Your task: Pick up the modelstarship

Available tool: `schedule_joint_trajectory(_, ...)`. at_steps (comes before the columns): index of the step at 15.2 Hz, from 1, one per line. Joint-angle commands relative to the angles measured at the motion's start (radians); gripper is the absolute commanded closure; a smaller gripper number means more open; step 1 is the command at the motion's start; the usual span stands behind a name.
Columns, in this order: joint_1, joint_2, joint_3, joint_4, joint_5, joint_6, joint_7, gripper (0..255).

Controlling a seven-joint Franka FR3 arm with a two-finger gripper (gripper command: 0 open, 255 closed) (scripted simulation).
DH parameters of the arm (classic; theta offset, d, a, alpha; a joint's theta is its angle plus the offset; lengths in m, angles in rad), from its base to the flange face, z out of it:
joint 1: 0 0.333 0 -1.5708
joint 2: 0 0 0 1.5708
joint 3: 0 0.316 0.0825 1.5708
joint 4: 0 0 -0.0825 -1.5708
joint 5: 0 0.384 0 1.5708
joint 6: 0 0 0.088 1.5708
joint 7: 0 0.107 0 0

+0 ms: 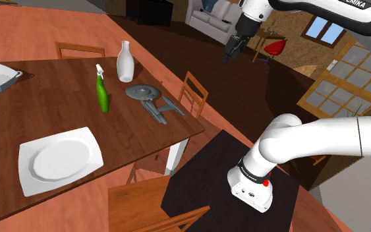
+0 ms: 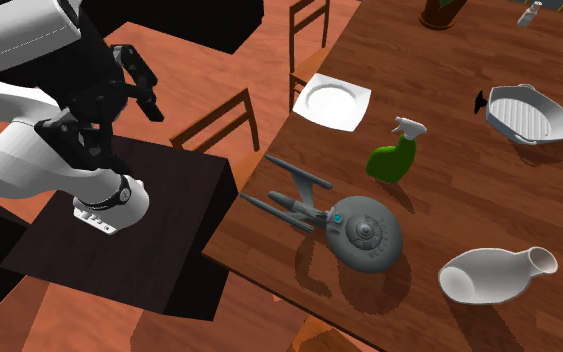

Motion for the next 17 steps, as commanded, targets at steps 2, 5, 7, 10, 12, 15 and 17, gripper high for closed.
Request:
schedule_joint_trajectory(2,0.0,0.025,0.006,-0.009,0.004,0.027,0.014,0)
schedule_joint_trajectory(5,0.0,0.107,0.023,-0.027,0.015,0.107,0.055,0)
schedule_joint_trajectory(7,0.0,0.167,0.034,-0.033,0.021,0.159,0.081,0)
schedule_joint_trajectory(10,-0.001,0.264,0.049,-0.032,0.03,0.234,0.12,0)
schedule_joint_trajectory(12,-0.001,0.332,0.058,-0.024,0.034,0.281,0.146,0)
schedule_joint_trajectory(15,-0.001,0.44,0.07,-0.003,0.038,0.347,0.183,0)
schedule_joint_trajectory(17,-0.002,0.514,0.078,0.017,0.04,0.388,0.207,0)
